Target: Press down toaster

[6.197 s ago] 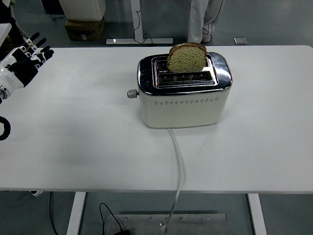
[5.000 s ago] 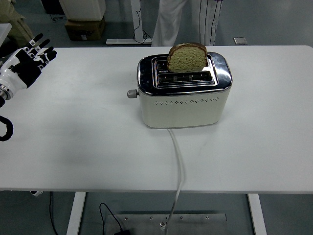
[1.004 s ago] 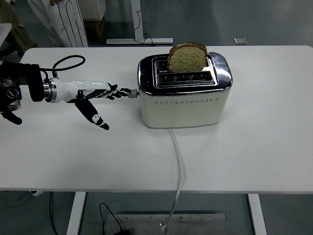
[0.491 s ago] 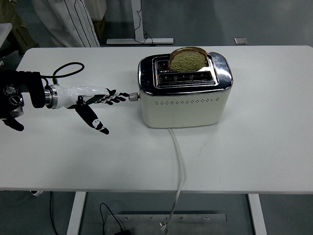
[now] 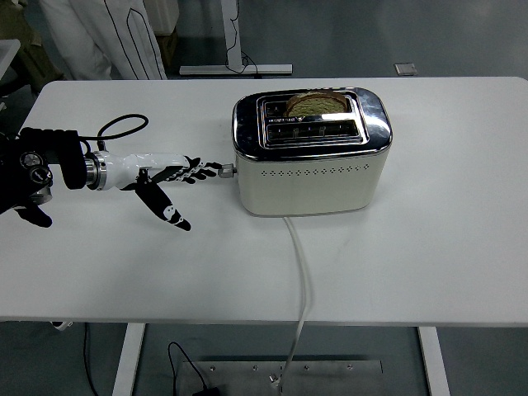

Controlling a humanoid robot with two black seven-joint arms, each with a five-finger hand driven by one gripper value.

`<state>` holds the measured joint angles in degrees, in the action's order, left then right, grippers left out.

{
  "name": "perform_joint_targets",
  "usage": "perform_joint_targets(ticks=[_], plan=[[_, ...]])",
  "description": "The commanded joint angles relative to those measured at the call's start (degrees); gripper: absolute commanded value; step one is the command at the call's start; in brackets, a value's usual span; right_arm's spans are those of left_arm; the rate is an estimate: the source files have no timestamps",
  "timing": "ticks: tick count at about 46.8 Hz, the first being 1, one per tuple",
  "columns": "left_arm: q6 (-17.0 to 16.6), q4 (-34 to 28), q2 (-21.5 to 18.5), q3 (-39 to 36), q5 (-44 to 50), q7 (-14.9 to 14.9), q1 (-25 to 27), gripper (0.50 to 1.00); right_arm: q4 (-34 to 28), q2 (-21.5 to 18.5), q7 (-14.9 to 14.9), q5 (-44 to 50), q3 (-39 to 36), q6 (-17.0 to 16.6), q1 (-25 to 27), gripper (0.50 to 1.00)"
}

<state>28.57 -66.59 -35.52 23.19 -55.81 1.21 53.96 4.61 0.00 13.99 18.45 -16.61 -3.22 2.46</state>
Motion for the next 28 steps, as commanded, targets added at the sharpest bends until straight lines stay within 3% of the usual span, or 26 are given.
perform_joint_targets(ticks=[1, 28], plan=[[0.0, 0.24, 0.01, -0.07, 0.0, 0.02, -0.34, 1.0, 0.04, 0.0, -0.02, 0.0, 0.0, 0.05, 0.0, 0.998], [-0.71, 3.05, 1.5, -0.07, -0.01, -0.07, -2.19, 1.0, -0.04, 0.0, -0.02, 0.0, 0.0, -0.03, 0.08, 0.998]])
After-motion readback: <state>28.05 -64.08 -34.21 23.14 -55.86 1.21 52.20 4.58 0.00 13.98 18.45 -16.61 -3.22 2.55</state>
